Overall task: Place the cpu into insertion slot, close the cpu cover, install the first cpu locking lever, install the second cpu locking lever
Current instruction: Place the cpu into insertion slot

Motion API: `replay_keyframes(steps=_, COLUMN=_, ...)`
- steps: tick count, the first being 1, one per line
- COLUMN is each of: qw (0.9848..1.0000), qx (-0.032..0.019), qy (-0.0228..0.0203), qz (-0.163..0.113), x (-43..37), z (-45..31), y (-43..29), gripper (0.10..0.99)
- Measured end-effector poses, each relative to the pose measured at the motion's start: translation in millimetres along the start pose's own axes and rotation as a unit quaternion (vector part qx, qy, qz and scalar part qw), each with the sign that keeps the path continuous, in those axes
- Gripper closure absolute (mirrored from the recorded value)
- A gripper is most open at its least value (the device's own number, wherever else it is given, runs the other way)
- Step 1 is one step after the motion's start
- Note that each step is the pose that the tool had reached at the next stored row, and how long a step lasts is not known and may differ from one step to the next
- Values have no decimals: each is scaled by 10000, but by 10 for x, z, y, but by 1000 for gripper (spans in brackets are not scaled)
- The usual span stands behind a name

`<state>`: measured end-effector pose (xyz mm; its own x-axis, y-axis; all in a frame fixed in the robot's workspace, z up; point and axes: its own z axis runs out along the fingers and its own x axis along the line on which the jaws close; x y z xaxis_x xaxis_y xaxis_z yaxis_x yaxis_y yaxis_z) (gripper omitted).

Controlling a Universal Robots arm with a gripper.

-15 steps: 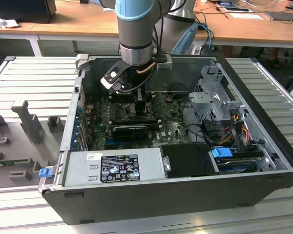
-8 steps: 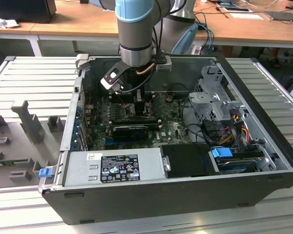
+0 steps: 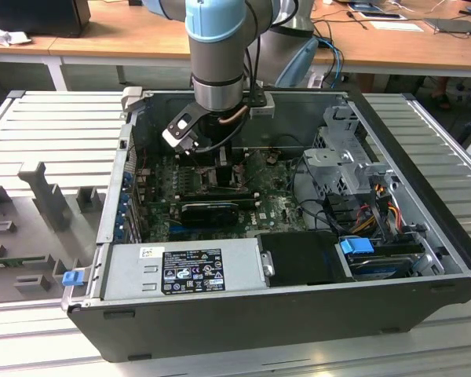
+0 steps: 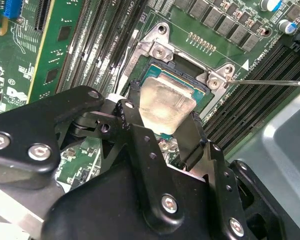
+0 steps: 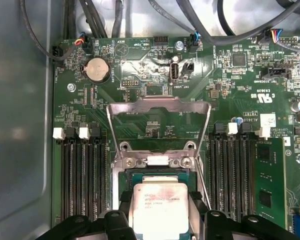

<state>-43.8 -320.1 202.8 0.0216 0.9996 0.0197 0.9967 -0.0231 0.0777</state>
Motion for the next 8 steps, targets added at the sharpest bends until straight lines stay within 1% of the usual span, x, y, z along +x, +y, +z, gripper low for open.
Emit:
replay_keyframes(steps=5, qw=10000, qx=-1, qy=0, qz=0, x=0, z=5, y=0, gripper=549)
replay_keyframes(steps=6, qw=10000, qx=-1, qy=1, qz=0, x=0, z=6, y=0, gripper=482)
replay_keyframes(steps=7, qw=10000, qx=0, qy=8, qz=1, x=1, z=8, y=0, gripper=482)
replay_keyframes(steps=8, qw=10000, qx=0, qy=29, qz=3, x=4, z=11, y=0, gripper=482)
